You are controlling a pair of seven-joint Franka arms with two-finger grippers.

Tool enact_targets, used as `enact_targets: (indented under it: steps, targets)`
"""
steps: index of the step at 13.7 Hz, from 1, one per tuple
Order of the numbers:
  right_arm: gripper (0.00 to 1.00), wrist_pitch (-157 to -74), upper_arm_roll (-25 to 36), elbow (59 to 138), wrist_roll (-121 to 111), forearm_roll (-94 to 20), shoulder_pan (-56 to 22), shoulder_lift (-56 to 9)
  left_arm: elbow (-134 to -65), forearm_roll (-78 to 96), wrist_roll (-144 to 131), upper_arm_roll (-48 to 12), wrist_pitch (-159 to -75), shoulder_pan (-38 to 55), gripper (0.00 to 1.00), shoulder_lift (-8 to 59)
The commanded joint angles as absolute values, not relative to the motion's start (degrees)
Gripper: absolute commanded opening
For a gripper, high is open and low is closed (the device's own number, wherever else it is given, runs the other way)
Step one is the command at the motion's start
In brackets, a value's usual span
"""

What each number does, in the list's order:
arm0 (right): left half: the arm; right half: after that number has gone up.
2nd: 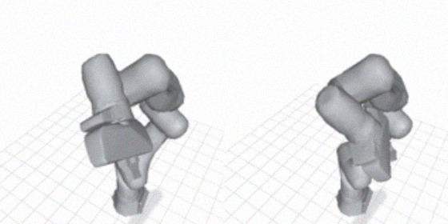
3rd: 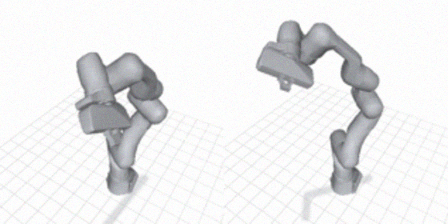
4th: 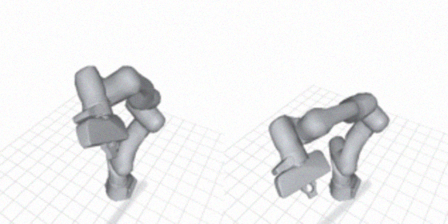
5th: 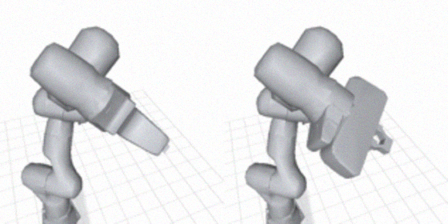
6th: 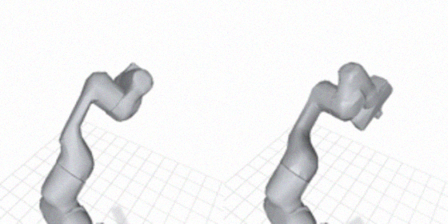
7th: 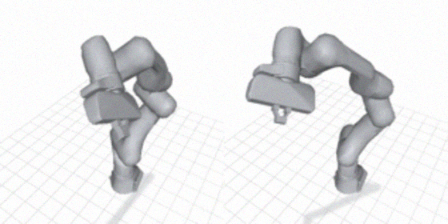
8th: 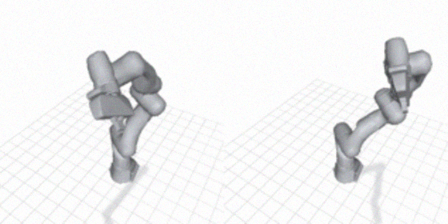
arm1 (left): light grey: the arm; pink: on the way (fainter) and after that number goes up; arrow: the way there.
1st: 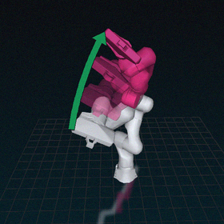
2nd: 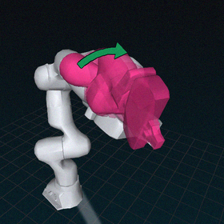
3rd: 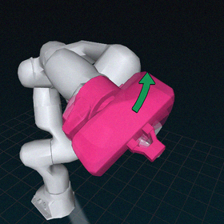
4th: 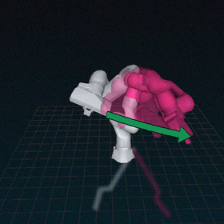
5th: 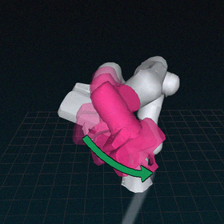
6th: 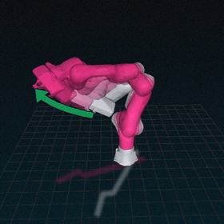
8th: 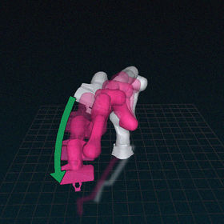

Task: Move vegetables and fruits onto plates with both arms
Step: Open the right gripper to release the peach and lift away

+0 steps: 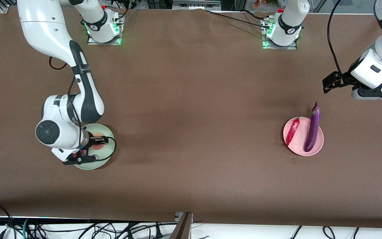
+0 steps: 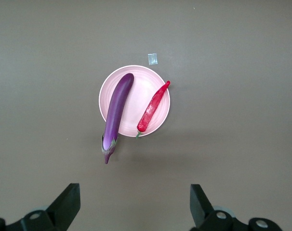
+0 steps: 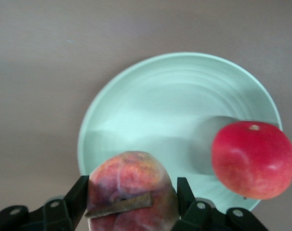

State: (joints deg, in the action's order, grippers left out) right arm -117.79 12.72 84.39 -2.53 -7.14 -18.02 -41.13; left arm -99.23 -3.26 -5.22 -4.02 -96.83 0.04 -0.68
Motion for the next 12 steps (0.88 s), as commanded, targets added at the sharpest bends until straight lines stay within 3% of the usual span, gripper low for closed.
enact_targets:
  steps: [1, 3, 4, 5, 6, 7, 12]
  targets:
    - [0.24, -118.38, 11.87, 84.55, -3.43, -8.0, -16.18, -41.92, -97.73, -2.02, -5.45, -3.69, -95.8, 0.35, 1.0, -0.09]
    - [0.26, -118.74, 11.78, 84.55, -3.69, -8.09, -15.73, -42.97, -97.73, -2.02, -5.45, -3.69, -95.8, 0.35, 1.0, -0.09]
    - [0.33, -119.26, 11.69, 84.55, -3.6, -8.09, -15.82, -43.41, -97.3, -2.02, -5.45, -3.69, -95.71, 0.35, 1.0, 0.0]
    - [0.48, -119.35, 11.69, 84.55, -3.26, -8.09, -15.82, -43.59, -97.29, -2.02, -5.45, -3.69, -95.71, 0.35, 1.0, 0.09]
    - [0.91, -119.27, 11.69, 84.29, -3.16, -8.09, -15.73, -43.51, -97.21, -2.02, -5.45, -3.69, -95.71, 0.35, 1.0, 0.09]
    - [1.0, -118.57, 11.69, 84.03, -3.51, -8.09, -15.73, -43.07, -97.21, -2.02, -5.45, -3.69, -95.71, 0.35, 1.0, 0.09]
    - [1.0, -102.88, 12.13, 80.61, -3.87, -7.82, -15.12, -37.89, -97.21, -2.02, -5.45, -3.69, -95.71, 0.26, 1.0, 0.09]
